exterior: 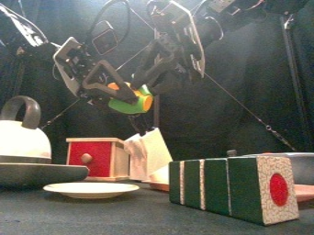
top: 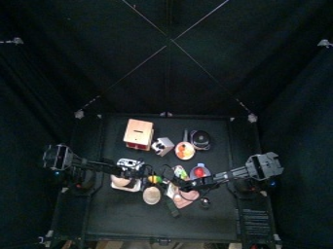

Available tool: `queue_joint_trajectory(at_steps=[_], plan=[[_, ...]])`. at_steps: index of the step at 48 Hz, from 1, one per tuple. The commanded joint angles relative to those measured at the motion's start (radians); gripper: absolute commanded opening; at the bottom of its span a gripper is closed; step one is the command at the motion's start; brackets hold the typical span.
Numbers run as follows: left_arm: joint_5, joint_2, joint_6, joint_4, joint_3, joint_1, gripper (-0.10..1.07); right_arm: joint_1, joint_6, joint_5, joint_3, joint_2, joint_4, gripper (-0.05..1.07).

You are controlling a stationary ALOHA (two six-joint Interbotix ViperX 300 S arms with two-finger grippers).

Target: Peel corn husk and drop corn husk

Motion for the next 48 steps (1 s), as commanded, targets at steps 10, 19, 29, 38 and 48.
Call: queue_joint_trajectory(at_steps=[10, 19, 29, 38, 48], plan=[[-0.009, -0.026, 0.000, -0.002, -0.008, 0.011, 0.77, 0.003, -0.002, 0.021, -0.012, -0.032, -0.002, 0.59], [-0.009, -0.026, 0.000, -0.002, -0.006, 0.011, 0.77, 0.009, -0.002, 0.035, -0.012, -0.032, -0.011, 0.56], [-0.009, -0.026, 0.000, -0.002, -0.006, 0.011, 0.77, 0.011, 0.003, 0.040, -0.011, -0.035, -0.012, 0.48], [-0.006, -0.026, 0.000, -0.002, -0.006, 0.011, 0.77, 0.011, 0.006, 0.048, -0.002, -0.044, -0.011, 0.41], [-0.006, -0.026, 0.000, 0.000, -0.005, 0.011, 0.77, 0.020, 0.006, 0.060, 0.006, -0.057, -0.009, 0.39]])
